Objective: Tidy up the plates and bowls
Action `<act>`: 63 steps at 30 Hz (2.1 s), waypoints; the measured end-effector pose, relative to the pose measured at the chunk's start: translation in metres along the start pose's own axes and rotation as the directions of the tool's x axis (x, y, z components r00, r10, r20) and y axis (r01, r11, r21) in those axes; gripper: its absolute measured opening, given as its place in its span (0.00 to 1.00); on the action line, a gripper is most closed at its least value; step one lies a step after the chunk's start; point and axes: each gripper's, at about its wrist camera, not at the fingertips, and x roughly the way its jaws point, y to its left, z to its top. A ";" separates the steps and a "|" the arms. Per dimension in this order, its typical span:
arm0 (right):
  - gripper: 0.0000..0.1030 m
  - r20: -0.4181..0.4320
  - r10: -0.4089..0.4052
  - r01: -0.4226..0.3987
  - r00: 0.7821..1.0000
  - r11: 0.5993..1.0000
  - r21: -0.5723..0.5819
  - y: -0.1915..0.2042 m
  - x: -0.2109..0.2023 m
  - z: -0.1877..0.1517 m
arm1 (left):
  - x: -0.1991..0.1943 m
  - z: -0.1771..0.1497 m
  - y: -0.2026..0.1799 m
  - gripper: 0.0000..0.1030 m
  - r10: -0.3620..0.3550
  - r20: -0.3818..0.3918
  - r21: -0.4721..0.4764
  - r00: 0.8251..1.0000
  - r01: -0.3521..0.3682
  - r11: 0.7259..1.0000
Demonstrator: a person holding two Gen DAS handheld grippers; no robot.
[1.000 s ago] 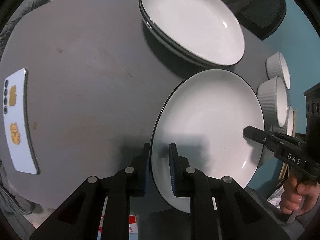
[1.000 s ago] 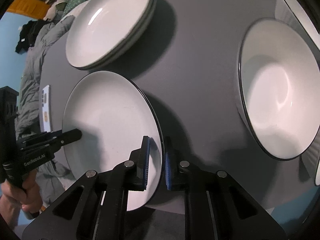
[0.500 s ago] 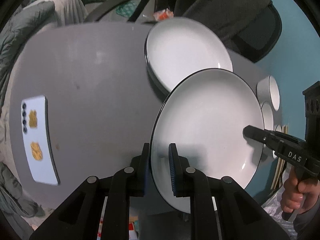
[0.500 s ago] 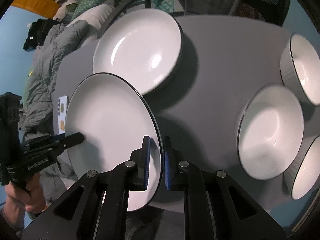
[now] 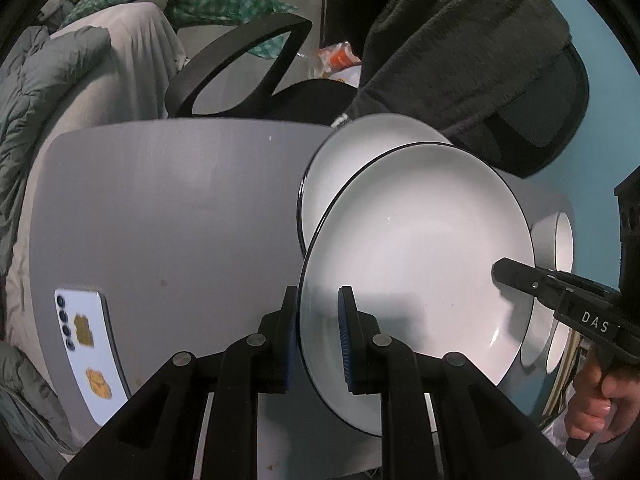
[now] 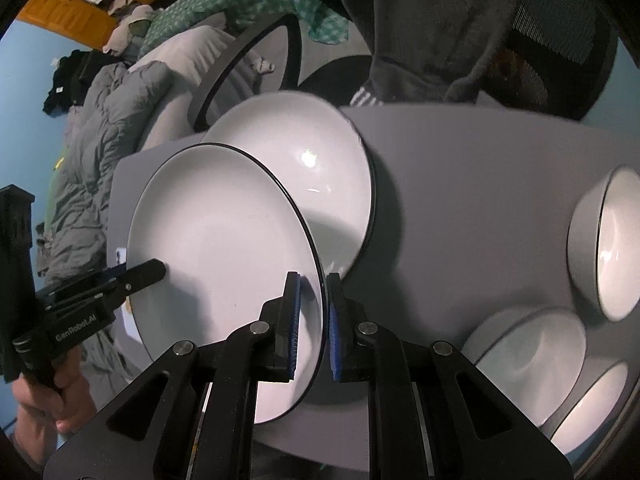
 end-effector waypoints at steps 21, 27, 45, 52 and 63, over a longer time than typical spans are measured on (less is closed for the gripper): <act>0.14 -0.064 -0.019 0.018 0.998 1.000 -0.016 -0.018 0.030 0.054 | 0.034 0.042 -0.001 0.20 0.079 -0.039 -0.031 0.996 -0.080 0.996; 0.15 -0.057 -0.007 0.007 0.998 1.000 -0.006 -0.020 0.029 0.055 | 0.033 0.043 -0.002 0.20 0.084 -0.028 -0.024 0.996 -0.085 0.996; 0.24 -0.146 -0.040 0.044 0.988 0.999 0.028 -0.017 0.029 0.059 | 0.023 0.039 0.000 0.33 0.100 -0.001 -0.018 0.995 -0.100 0.995; 0.33 -0.146 -0.091 0.098 0.985 0.994 0.041 -0.012 0.020 0.061 | 0.011 0.034 0.000 0.51 0.079 0.018 -0.034 0.997 -0.078 0.996; 0.48 -0.049 -0.241 0.239 0.969 0.970 -0.048 0.010 -0.008 0.053 | -0.042 0.017 -0.013 0.62 0.096 0.122 -0.058 0.988 -0.089 0.994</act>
